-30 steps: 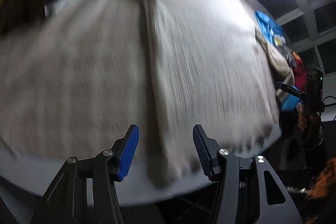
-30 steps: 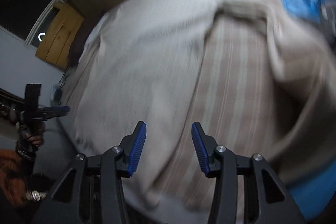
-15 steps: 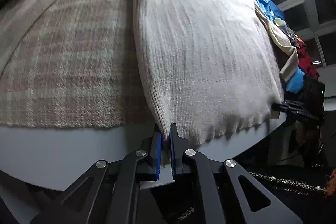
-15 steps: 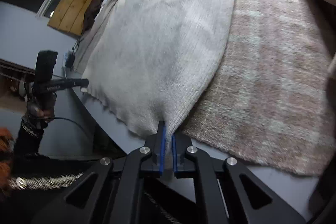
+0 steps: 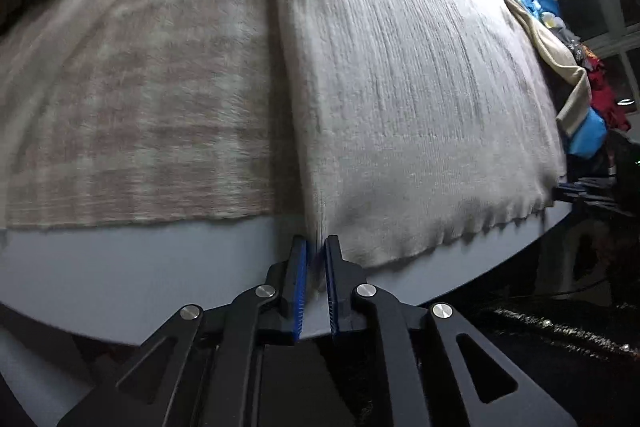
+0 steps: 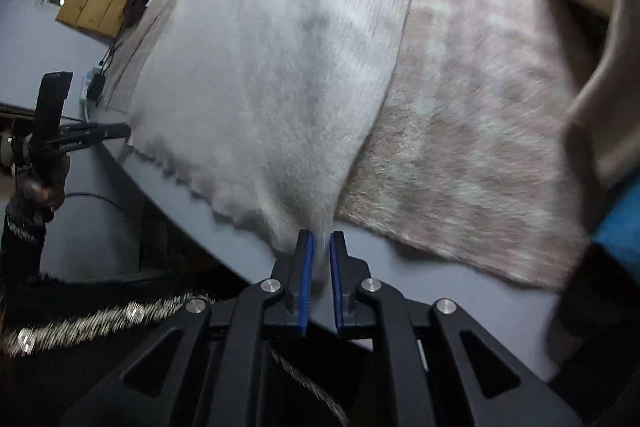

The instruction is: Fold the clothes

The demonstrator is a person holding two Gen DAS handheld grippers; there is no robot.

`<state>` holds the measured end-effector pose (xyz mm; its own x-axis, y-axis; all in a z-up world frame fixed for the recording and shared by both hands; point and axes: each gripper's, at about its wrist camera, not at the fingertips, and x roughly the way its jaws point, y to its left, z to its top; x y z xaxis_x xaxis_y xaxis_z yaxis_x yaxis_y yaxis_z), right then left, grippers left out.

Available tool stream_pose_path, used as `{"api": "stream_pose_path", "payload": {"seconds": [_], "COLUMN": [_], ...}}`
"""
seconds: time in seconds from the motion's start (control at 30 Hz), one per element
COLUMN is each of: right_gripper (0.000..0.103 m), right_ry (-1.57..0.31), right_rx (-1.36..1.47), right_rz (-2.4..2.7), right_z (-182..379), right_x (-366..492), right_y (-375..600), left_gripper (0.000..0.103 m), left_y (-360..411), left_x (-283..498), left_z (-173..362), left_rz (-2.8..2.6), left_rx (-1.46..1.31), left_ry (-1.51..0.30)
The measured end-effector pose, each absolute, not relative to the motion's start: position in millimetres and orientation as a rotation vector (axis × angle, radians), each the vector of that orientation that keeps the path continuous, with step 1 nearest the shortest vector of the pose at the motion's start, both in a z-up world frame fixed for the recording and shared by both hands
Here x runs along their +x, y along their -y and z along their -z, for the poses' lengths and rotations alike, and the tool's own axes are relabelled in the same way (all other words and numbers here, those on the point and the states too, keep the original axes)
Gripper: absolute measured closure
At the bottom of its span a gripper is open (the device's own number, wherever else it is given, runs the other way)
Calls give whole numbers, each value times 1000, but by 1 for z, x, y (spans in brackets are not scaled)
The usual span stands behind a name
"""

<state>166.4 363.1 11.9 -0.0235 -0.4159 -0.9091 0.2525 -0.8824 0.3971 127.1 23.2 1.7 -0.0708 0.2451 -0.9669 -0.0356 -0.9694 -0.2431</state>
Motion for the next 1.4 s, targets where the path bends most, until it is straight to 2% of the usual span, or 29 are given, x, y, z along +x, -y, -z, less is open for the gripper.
{"api": "stream_pose_path", "payload": {"seconds": [0.07, 0.13, 0.27, 0.43, 0.5, 0.53, 0.57, 0.63, 0.7, 0.73, 0.77, 0.8, 0.87, 0.93, 0.97, 1.03, 1.1, 1.2, 1.23, 1.4], "right_gripper": [87, 87, 87, 87, 88, 101, 103, 102, 94, 88, 72, 69, 69, 69, 83, 83, 81, 81, 81, 78], "right_ry": [208, 253, 240, 291, 238, 161, 167, 179, 217, 243, 264, 279, 288, 168, 91, 24, 111, 206, 216, 214], "right_rx": [1720, 1609, 1468, 1450, 1488, 1541, 1542, 1545, 1508, 1485, 1481, 1467, 1446, 1497, 1510, 1561, 1600, 1527, 1503, 1410], "right_rz": [2033, 2097, 2209, 2197, 2152, 2167, 2190, 2235, 2269, 2281, 2289, 2306, 2320, 2333, 2368, 2411, 2418, 2390, 2378, 2297], "right_z": [-36, -49, -43, -16, 0, 5, -1, -12, -22, -26, -24, -21, -13, 1, 3, 2, -3, -20, -27, -54], "right_x": [162, 150, 106, 43, 29, 27, 24, 18, 7, -1, -12, -25, -45, -61, -63, -65, -64, -51, -45, -12], "right_y": [-377, -384, -369, -357, -355, -355, -363, -380, -391, -394, -393, -392, -386, -377, -372, -375, -387, -390, -386, -340], "left_gripper": [95, 95, 95, 95, 89, 90, 92, 92, 92, 92, 92, 92, 92, 92, 92, 92, 91, 82, 79, 75], "left_y": [-20, -26, -80, -146, -164, -173, -179, -175, -166, -162, -162, -163, -165, -166, -166, -165, -158, -125, -106, -6], "left_x": [125, 117, 91, 64, 59, 60, 61, 66, 66, 65, 66, 66, 67, 68, 69, 70, 72, 83, 88, 111], "left_z": [-21, -39, -51, -27, -14, -1, 8, 10, 12, 13, 14, 14, 14, 15, 15, 15, 12, -9, -17, -44], "left_rz": [-2203, -2243, -2235, -2130, -2092, -2068, -2048, -2061, -2044, -2035, -2035, -2037, -2042, -2049, -2052, -2057, -2081, -2191, -2233, -2454], "left_rx": [-1961, -1887, -1739, -1618, -1618, -1649, -1674, -1636, -1658, -1671, -1673, -1674, -1675, -1677, -1678, -1688, -1724, -1723, -1721, -1752], "left_ry": [223, 233, 148, 92, 55, 7, -22, -22, 42, 90, 90, 85, 69, 62, 68, 91, 102, 117, 132, 189]}}
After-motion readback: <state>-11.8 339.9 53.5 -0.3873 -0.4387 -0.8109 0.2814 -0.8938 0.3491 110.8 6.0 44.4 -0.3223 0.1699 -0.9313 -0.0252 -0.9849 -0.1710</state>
